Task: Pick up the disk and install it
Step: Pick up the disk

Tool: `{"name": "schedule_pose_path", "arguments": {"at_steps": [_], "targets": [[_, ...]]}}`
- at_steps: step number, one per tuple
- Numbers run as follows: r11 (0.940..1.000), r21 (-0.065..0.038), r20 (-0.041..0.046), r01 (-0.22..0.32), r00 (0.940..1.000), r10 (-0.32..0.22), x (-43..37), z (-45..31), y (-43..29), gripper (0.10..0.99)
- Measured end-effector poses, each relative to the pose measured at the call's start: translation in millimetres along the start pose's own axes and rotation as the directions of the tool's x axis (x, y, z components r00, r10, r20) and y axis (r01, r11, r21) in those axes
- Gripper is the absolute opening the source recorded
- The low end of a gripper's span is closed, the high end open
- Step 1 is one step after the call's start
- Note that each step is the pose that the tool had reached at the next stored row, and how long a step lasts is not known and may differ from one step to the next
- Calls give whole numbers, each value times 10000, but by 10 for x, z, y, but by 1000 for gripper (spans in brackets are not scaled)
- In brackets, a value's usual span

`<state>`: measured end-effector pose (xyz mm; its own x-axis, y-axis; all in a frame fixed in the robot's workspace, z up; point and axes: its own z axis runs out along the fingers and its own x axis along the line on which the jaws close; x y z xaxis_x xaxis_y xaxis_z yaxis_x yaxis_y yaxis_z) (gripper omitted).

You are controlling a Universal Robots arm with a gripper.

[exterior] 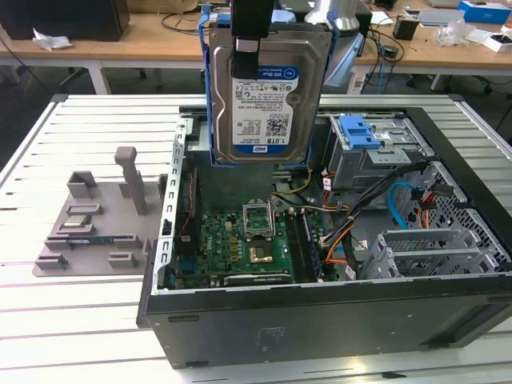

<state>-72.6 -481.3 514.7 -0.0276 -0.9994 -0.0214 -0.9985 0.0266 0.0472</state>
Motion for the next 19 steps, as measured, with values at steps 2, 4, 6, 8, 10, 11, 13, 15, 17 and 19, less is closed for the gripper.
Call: {"name": "schedule_pose_path", "arguments": {"at_steps": [2,4,6,8,10,11,13,15,17,19], "targets": [[10000,0,0,1,10000,-1,19,3,-1,369],[10000,0,0,0,10000,0,36,6,-1,369],[10000,0,0,0,10000,0,52,8,-2,369],[10000,0,0,0,10000,0,73,12,-3,369],[10000,0,0,0,10000,0,93,15,-3,369],[10000,0,0,0,10000,0,101,16,-3,369],[10000,0,0,0,10000,0,114,18,-4,369],[10000,0,0,-1,10000,1,134,20,-4,369],[10000,0,0,0,10000,0,153,23,-5,369],[10000,0,1,0,10000,0,172,25,-6,369]]}}
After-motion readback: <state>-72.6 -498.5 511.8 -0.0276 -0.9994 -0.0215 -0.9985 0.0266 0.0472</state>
